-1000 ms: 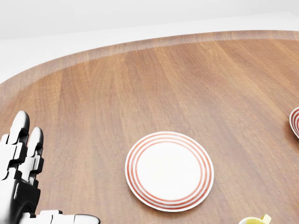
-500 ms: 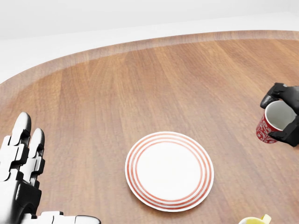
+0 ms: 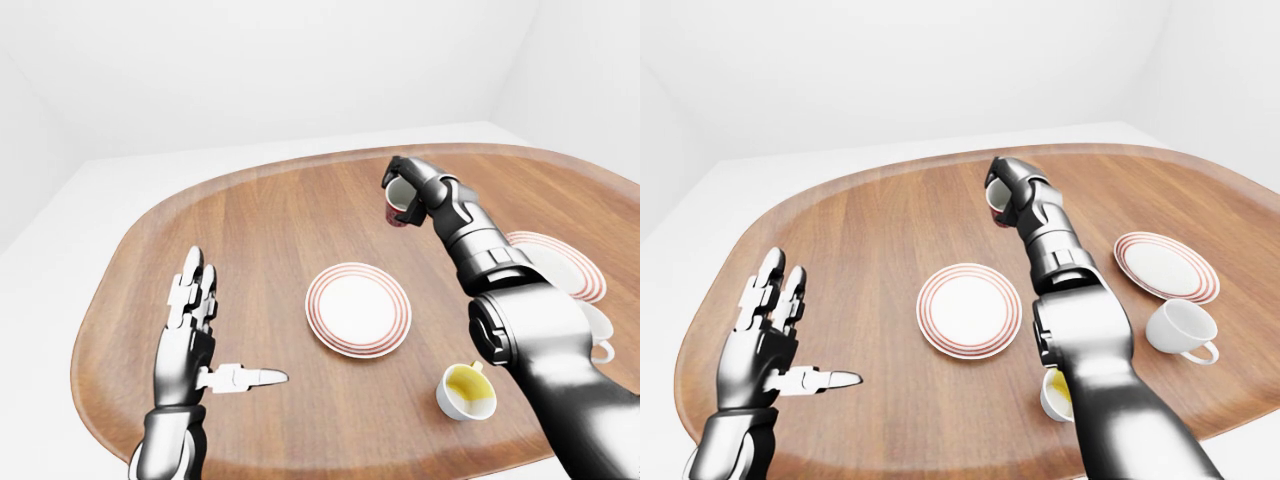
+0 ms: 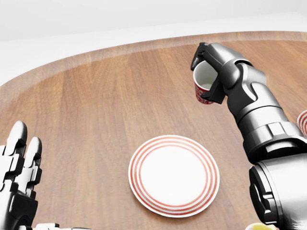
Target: Put the red mug on the left plate.
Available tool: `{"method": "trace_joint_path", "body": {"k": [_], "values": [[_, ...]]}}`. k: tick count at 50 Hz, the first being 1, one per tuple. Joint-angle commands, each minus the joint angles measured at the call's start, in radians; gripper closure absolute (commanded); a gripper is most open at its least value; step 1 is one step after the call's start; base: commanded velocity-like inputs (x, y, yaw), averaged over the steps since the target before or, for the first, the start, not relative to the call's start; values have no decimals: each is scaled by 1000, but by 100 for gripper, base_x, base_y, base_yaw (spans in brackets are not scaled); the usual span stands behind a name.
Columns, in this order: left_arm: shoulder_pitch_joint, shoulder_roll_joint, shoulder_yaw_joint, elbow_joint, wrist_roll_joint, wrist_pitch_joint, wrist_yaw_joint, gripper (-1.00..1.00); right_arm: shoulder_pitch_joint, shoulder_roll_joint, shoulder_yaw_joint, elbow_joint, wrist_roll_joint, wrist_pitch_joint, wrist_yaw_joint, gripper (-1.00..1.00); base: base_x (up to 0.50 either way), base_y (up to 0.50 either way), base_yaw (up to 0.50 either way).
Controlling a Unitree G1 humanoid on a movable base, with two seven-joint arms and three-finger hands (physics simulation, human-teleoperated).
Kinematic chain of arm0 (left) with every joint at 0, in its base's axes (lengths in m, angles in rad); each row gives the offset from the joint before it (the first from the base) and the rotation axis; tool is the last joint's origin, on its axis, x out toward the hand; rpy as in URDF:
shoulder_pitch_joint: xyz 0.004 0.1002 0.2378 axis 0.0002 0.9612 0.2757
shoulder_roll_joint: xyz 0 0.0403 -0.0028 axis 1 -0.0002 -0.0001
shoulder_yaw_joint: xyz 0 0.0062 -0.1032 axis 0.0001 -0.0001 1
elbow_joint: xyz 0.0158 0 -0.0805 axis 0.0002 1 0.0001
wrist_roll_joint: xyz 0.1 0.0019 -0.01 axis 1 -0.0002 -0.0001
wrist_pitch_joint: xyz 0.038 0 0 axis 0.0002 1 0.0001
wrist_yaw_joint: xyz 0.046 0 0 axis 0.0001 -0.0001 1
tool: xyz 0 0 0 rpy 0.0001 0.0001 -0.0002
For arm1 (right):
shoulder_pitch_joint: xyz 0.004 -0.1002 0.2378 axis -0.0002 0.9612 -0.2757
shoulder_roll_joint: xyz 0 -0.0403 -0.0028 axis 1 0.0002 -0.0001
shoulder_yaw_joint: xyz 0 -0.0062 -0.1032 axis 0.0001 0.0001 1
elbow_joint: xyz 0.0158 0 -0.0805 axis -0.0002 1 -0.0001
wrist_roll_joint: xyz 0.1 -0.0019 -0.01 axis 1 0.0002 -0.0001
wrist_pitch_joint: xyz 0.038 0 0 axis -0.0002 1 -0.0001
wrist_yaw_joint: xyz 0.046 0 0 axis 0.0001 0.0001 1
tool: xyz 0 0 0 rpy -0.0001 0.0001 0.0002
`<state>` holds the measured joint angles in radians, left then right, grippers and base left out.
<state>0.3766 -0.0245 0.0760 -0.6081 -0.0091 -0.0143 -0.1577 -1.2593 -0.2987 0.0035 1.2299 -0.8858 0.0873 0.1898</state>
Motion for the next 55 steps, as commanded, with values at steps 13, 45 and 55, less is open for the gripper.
{"method": "trace_joint_path", "body": {"k": [13, 45, 55], "values": [[12, -13, 30, 8, -16, -14, -32, -100, 127, 263, 14, 139, -59, 0, -106, 100, 0, 0, 0], [24, -32, 76, 23, -34, -27, -90, -100, 339, 304, -111, 168, -68, -33, -153, 100, 0, 0, 0], [14, -31, 88, 27, -41, -17, -93, -100, 360, 305, -113, 173, -139, 0, -221, 100, 0, 0, 0]]}}
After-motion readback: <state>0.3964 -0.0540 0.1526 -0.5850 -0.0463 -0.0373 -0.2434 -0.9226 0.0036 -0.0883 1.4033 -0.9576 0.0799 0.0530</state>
